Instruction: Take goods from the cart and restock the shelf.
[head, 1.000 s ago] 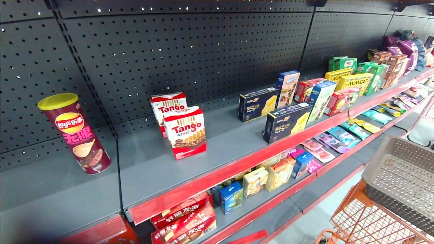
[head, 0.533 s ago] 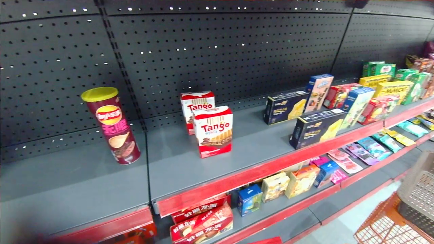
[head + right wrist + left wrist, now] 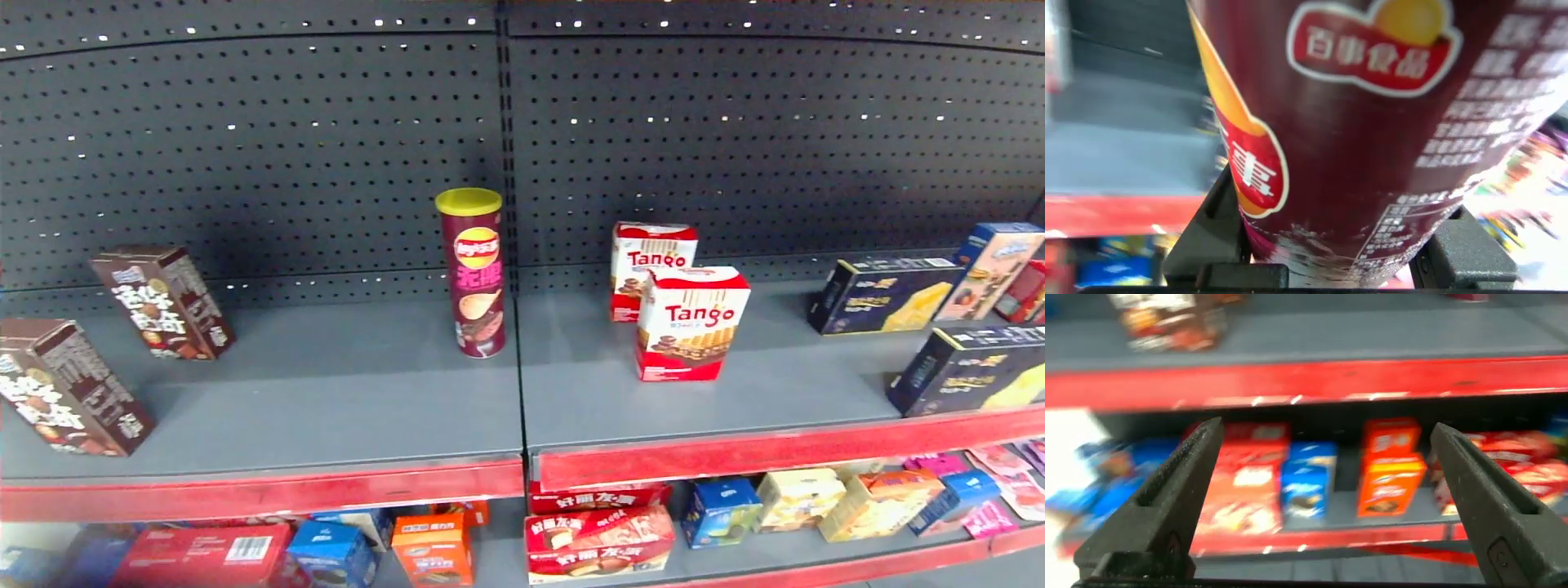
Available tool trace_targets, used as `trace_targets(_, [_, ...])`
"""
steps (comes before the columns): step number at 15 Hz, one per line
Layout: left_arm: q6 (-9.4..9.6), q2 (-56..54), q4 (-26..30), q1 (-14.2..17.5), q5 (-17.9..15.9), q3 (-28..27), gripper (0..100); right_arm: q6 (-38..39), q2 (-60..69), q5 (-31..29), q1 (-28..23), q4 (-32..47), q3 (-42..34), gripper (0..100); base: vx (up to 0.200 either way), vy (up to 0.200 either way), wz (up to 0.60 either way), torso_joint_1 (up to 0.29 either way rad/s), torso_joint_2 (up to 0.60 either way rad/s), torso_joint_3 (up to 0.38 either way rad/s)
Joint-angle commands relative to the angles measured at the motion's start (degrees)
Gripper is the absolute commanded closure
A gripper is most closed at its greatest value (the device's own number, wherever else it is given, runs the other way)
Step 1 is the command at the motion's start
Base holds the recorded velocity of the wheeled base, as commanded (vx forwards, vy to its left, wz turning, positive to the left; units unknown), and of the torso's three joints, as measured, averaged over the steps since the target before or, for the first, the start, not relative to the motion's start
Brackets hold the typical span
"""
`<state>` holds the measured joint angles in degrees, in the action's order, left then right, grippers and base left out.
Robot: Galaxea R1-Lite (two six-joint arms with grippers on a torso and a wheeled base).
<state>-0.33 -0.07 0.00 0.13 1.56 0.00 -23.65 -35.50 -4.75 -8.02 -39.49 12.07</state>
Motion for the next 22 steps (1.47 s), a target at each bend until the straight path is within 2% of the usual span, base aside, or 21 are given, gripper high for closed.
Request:
trace_targets(1, [-0.02,0.1,0.0,0.0,0.0,0.0,0,-0.1,0.7,0.0,0.1,0.0,-0.1,100,0.0,0.0,0.0,0.0,0.0,0.0])
trace_targets(22, [-0.02,0.1,0.0,0.0,0.0,0.0,0,-1.8,2.0,2.5,0.3,0.0,-0.5,100,0.0,0.0,0.0,0.0,0.0,0.0])
